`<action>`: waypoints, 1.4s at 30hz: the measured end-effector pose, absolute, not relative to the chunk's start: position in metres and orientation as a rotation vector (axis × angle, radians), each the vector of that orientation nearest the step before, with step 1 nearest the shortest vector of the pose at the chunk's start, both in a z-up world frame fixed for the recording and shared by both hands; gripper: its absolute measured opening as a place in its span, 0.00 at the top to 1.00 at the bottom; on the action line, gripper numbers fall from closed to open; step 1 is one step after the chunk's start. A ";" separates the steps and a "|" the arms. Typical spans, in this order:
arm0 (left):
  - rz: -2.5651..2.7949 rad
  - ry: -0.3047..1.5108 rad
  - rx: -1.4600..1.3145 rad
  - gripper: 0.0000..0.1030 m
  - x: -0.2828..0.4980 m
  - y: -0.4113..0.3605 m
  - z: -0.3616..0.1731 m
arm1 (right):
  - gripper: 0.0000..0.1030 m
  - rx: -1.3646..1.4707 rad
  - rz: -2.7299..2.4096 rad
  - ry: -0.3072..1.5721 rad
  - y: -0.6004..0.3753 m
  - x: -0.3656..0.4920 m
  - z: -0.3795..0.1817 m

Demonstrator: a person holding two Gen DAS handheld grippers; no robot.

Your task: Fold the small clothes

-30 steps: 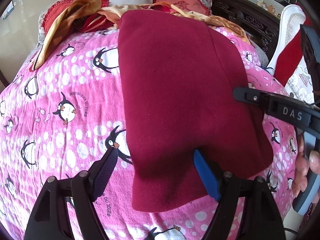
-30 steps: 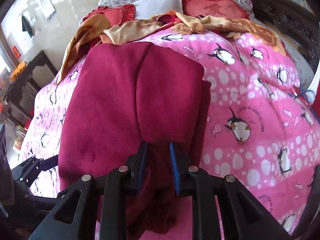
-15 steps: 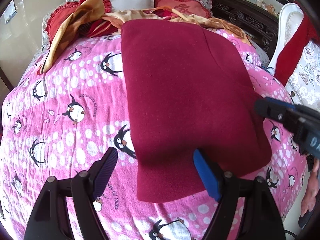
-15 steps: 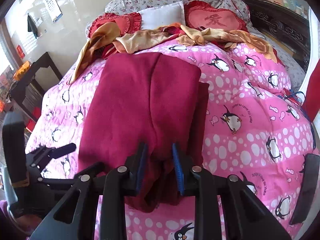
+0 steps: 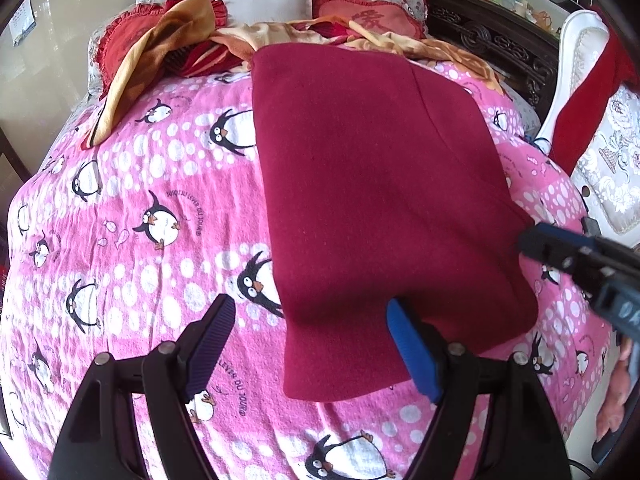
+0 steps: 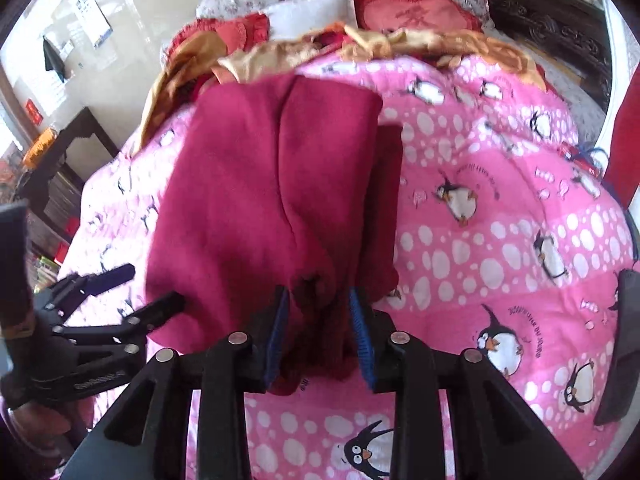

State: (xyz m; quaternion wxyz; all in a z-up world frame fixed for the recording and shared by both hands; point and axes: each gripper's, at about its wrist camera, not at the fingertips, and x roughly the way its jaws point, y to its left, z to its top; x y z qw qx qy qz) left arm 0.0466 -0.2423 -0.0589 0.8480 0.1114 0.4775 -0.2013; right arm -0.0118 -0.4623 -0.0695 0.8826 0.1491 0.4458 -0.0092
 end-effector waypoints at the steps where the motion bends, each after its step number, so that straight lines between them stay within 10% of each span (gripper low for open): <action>1: -0.422 1.000 0.237 0.21 0.049 -0.242 -0.058 | 0.85 0.313 -0.018 0.904 -0.462 -0.013 -0.063; 10: -0.474 1.013 0.104 0.16 0.078 -0.232 -0.050 | 0.55 0.355 -0.081 0.861 -0.483 0.025 -0.058; 25: -0.641 1.178 -0.207 0.01 0.141 -0.235 -0.097 | 0.30 0.649 0.134 0.823 -0.529 0.067 -0.122; 27: -0.637 1.186 -0.223 0.01 0.143 -0.238 -0.098 | 0.32 0.643 0.135 0.822 -0.527 0.070 -0.121; 31: -0.678 1.197 -0.205 0.34 0.139 -0.244 -0.086 | 0.78 0.634 0.149 0.807 -0.520 0.067 -0.109; 34: -0.672 1.175 -0.155 0.48 0.129 -0.241 -0.068 | 0.81 0.599 0.149 0.788 -0.506 0.057 -0.091; 42: -0.585 1.203 -0.126 0.48 0.079 -0.178 -0.024 | 0.81 0.654 0.258 0.835 -0.459 0.025 -0.058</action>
